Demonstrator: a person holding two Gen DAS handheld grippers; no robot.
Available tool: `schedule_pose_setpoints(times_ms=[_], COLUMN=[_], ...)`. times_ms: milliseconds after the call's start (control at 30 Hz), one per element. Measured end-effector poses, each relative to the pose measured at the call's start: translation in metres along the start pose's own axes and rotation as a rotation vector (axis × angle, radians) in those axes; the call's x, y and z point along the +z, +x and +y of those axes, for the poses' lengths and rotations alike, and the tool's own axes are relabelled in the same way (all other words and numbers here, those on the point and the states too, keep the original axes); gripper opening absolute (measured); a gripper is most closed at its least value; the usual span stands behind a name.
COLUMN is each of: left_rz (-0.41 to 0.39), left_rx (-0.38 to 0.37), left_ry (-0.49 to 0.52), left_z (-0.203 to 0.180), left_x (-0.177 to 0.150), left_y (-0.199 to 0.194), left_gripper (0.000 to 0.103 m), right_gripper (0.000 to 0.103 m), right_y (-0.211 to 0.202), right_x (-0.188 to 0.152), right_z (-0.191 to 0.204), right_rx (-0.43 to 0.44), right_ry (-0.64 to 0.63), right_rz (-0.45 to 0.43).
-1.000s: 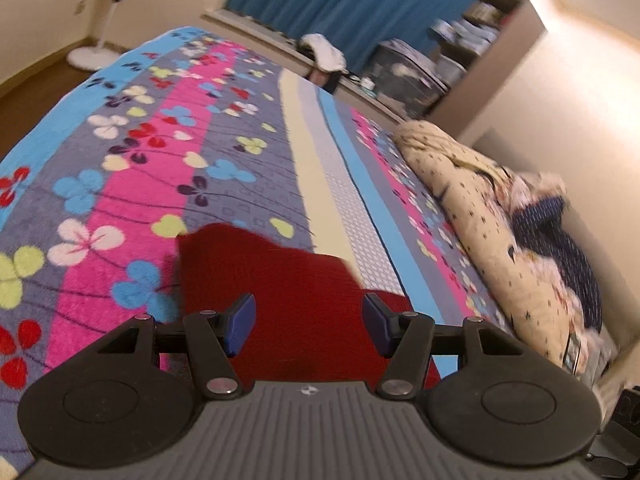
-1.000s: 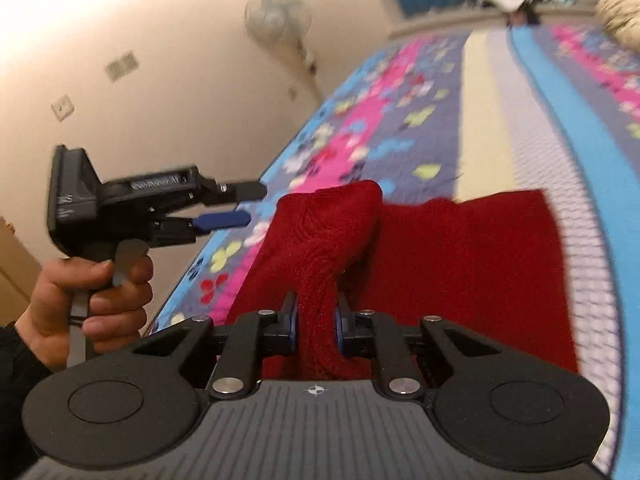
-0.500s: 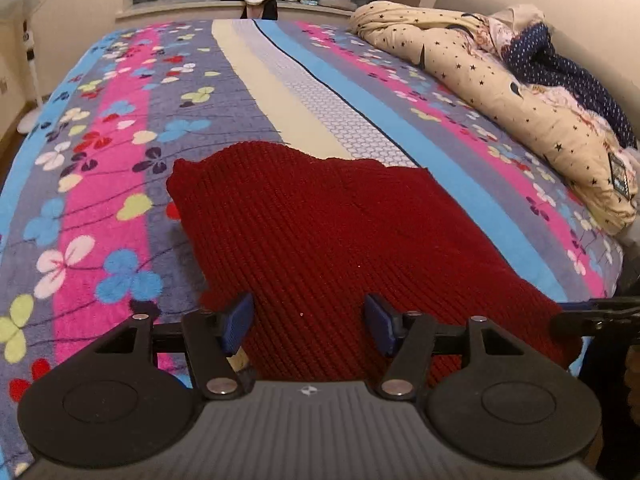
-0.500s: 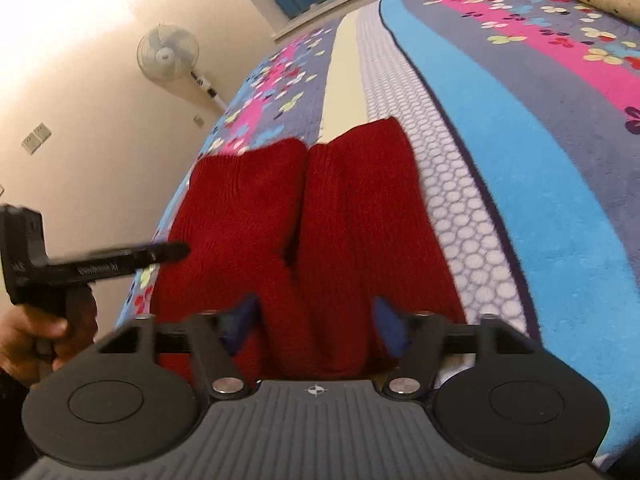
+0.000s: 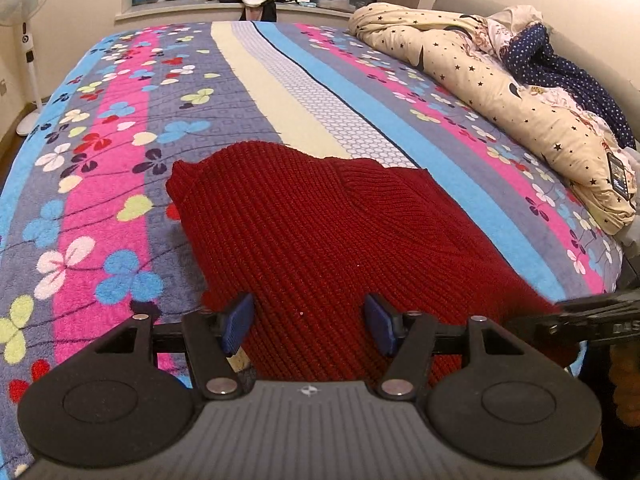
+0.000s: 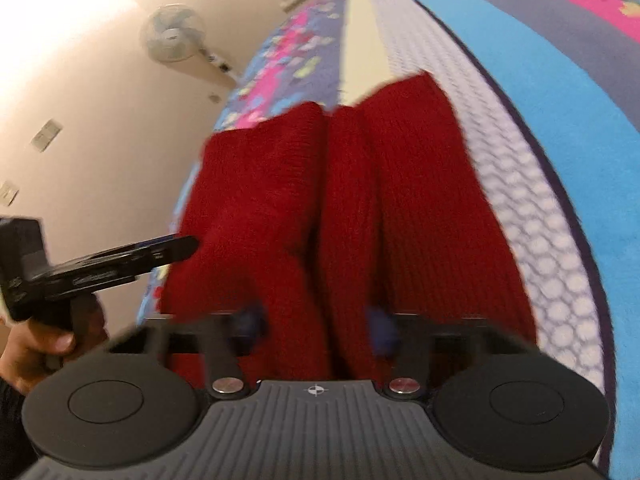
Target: Fold small clothes
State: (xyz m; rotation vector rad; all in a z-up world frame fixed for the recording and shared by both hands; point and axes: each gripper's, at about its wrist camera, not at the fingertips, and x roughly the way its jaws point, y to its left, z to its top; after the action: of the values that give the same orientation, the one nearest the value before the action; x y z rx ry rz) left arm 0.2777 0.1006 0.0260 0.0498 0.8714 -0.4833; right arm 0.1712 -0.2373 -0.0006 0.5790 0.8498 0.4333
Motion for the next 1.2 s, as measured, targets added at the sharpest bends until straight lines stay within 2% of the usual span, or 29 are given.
schedule_pose_setpoints(times_ms=[167, 300, 367, 400, 467, 533, 567, 600, 667, 833, 933, 967, 1033, 1067, 1167, 1200], left_rz=[-0.021, -0.103, -0.125, -0.116, -0.057, 0.002, 0.014, 0.010, 0.002, -0.028, -0.054, -0.059, -0.048, -0.023, 0.016, 0.021], left_rx=[-0.014, -0.113, -0.149, -0.149, -0.115, -0.089, -0.105, -0.109, -0.091, -0.097, -0.128, -0.142, -0.180, -0.198, -0.155, -0.151], left_ry=[-0.050, -0.095, -0.088, -0.072, -0.022, 0.025, 0.034, 0.049, 0.075, 0.045, 0.031, 0.042, 0.082, 0.115, 0.246, 0.254], left_z=[0.004, 0.000, -0.006, -0.010, -0.021, -0.030, -0.033, -0.038, -0.043, -0.034, -0.032, -0.034, -0.041, -0.047, -0.069, -0.070], left_x=[0.005, 0.013, 0.017, 0.018, 0.018, 0.014, 0.013, 0.014, 0.013, 0.018, 0.022, 0.022, 0.021, 0.019, 0.009, 0.009], left_y=[-0.003, -0.014, -0.016, -0.014, -0.002, 0.011, 0.014, 0.014, 0.013, 0.006, -0.001, -0.003, -0.003, 0.000, 0.011, 0.013], left_gripper=[0.067, 0.067, 0.067, 0.066, 0.066, 0.067, 0.068, 0.068, 0.068, 0.065, 0.063, 0.059, 0.053, 0.042, 0.041, 0.041], right_gripper=[0.023, 0.022, 0.022, 0.022, 0.022, 0.023, 0.024, 0.025, 0.028, 0.041, 0.044, 0.045, 0.045, 0.045, 0.045, 0.045], right_y=[-0.021, -0.056, -0.073, -0.078, -0.076, -0.052, -0.040, -0.033, -0.032, -0.045, -0.059, -0.063, -0.069, -0.070, -0.068, -0.063], right_x=[0.028, 0.036, 0.028, 0.026, 0.027, 0.029, 0.028, 0.025, 0.022, 0.026, 0.030, 0.032, 0.039, 0.041, 0.049, 0.051], right_z=[0.057, 0.116, 0.123, 0.116, 0.085, 0.030, -0.001, -0.025, -0.044, -0.022, -0.024, -0.023, -0.016, -0.013, -0.003, 0.000], right_rx=[-0.021, -0.043, -0.063, -0.078, -0.143, -0.266, -0.317, -0.314, -0.270, -0.269, -0.258, -0.253, -0.256, -0.247, -0.197, -0.185], right_ry=[-0.283, -0.666, -0.800, -0.808, -0.707, -0.496, -0.366, -0.246, -0.133, -0.297, -0.284, -0.282, -0.303, -0.326, -0.408, -0.429], right_rz=[-0.117, -0.237, -0.278, -0.282, -0.241, -0.086, 0.002, 0.050, 0.068, 0.041, 0.006, -0.012, -0.056, -0.068, -0.084, -0.085])
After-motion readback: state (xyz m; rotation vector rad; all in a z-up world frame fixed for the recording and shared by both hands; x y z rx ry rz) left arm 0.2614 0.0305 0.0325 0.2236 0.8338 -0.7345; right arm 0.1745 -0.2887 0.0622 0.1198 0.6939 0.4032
